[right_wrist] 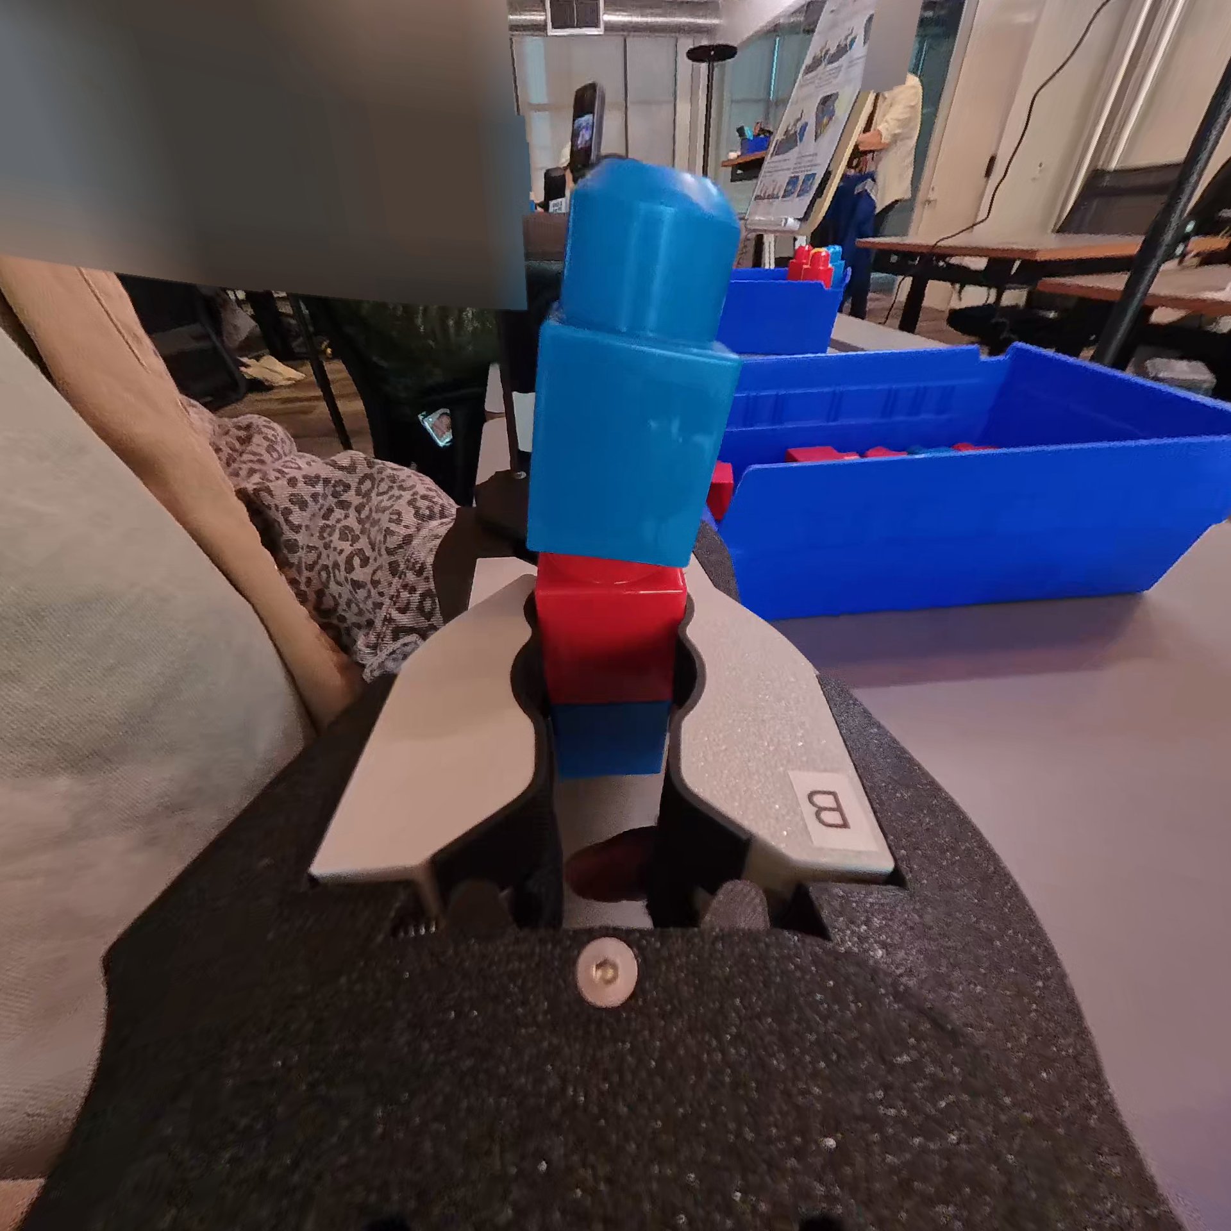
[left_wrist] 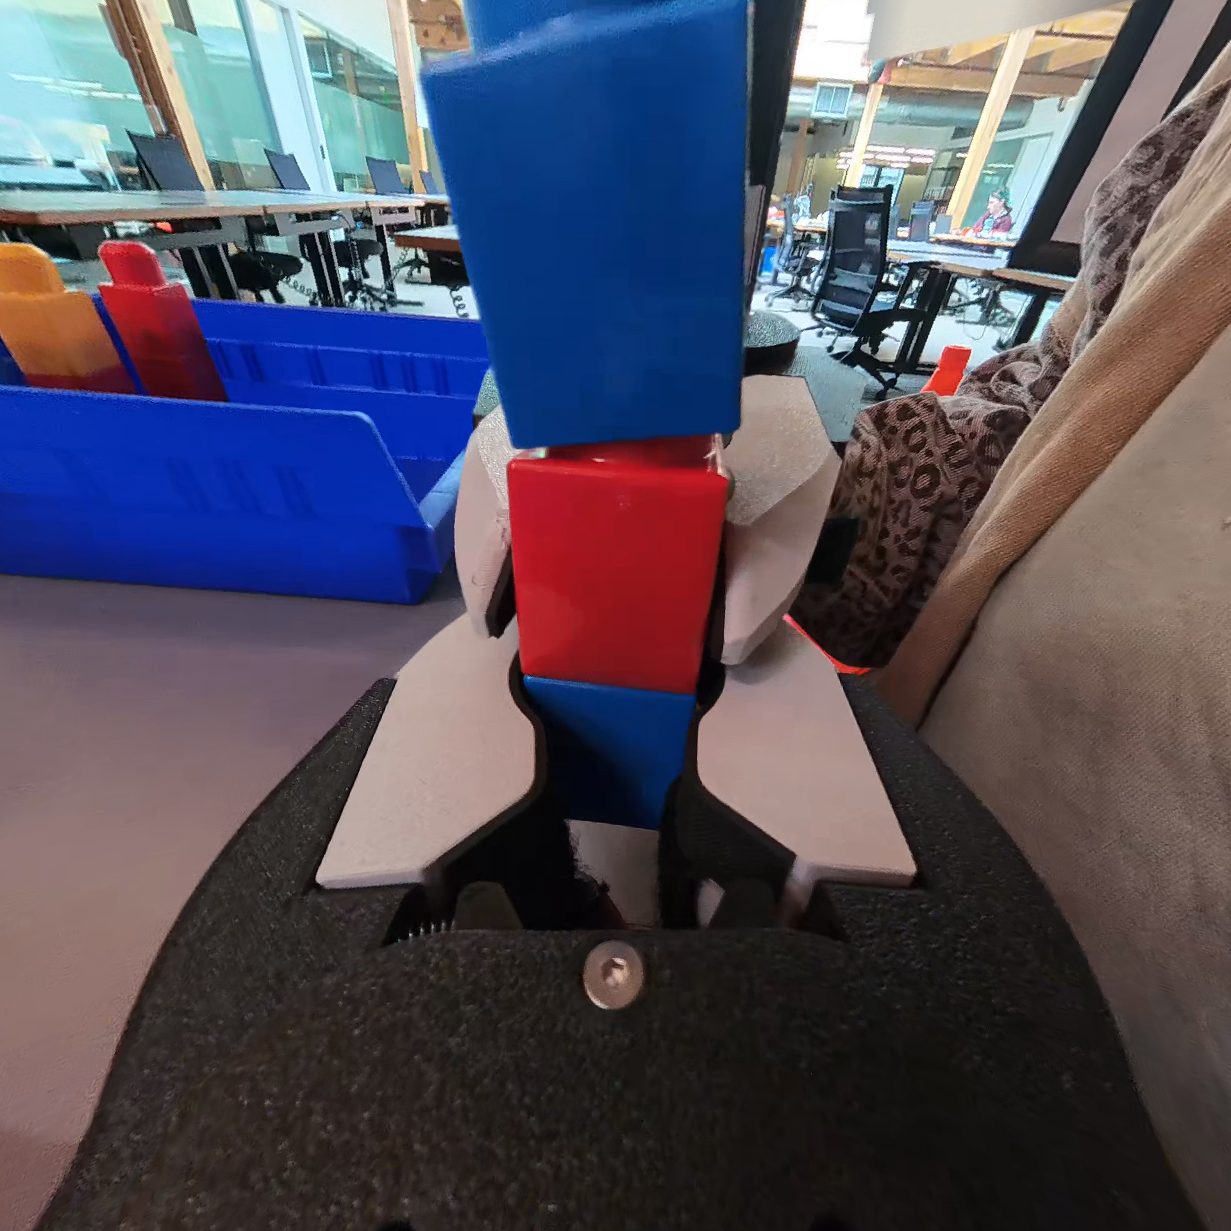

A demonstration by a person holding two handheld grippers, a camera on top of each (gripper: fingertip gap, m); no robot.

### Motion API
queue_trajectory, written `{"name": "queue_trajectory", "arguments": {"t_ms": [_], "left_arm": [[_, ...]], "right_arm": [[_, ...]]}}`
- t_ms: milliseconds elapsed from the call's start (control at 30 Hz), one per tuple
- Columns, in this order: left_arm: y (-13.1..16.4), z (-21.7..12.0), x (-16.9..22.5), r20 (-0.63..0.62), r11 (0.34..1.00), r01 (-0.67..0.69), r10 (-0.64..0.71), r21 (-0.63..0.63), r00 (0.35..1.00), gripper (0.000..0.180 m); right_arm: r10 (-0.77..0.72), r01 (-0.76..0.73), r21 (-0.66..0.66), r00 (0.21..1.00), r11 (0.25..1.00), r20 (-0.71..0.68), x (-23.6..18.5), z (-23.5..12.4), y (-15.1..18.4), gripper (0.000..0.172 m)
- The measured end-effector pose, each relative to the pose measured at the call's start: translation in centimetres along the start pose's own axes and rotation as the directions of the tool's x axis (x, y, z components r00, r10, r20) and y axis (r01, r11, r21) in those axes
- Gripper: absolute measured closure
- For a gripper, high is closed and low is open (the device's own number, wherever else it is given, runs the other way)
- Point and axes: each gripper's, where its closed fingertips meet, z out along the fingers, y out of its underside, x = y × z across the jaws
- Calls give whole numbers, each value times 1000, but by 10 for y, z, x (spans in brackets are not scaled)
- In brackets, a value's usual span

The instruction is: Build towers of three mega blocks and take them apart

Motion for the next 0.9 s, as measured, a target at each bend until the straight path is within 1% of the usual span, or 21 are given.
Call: {"name": "queue_trajectory", "arguments": {"t_ms": [67, 133, 200, 233, 333, 400, 433, 467, 567, 667, 800, 900], "left_arm": [[2, 0, -2, 7, 1000, 3, -3, -15, 1000, 139], [0, -1, -1, -13, 1000, 15, -15, -1, 1000, 139], [-2, -4, -2, -17, 999, 29, -29, 19, 999, 139], [-1, -5, -1, -26, 999, 31, -31, 13, 999, 139], [5, -2, 3, -47, 999, 18, -20, -39, 999, 139], [10, 1, 7, -61, 997, 1, -6, -78, 998, 139], [11, 2, 8, -65, 996, -3, -2, -89, 998, 139], [12, 2, 7, -65, 996, 0, -6, -92, 998, 139], [13, 1, 9, -83, 995, 15, -23, -98, 996, 140], [14, 1, 9, -86, 994, 16, -26, -111, 996, 140], [17, 2, 8, -70, 992, 6, -15, -129, 997, 140], [17, 3, 7, -55, 991, 0, -8, -134, 998, 141]], "right_arm": [[18, -18, -18, 1000, 1000, 11, 1, -1, 1, 135], [-7, 6, -18, 1000, 1000, -30, 7, -6, -6, 113], [-38, 37, -23, 998, 999, -57, 12, -13, -14, 102], [-44, 44, 9, 998, 999, -52, 11, -17, -23, 101], [-8, 11, 169, 1000, 986, -15, 6, -26, -59, 105], [30, -28, 196, 1000, 980, -4, 6, -24, -67, 111], [27, -28, 173, 1000, 984, 9, 5, -21, -63, 128], [5, -8, 158, 1000, 987, 20, 3, -19, -59, 136], [-59, 56, 224, 998, 973, 7, 1, -22, -58, 136], [-129, 127, 235, 992, 964, -10, -1, -22, -54, 136], [-95, 89, 246, 995, 965, 12, 0, -22, -50, 136], [-86, 82, 220, 996, 972, 8, 1, -23, -49, 136]]}}
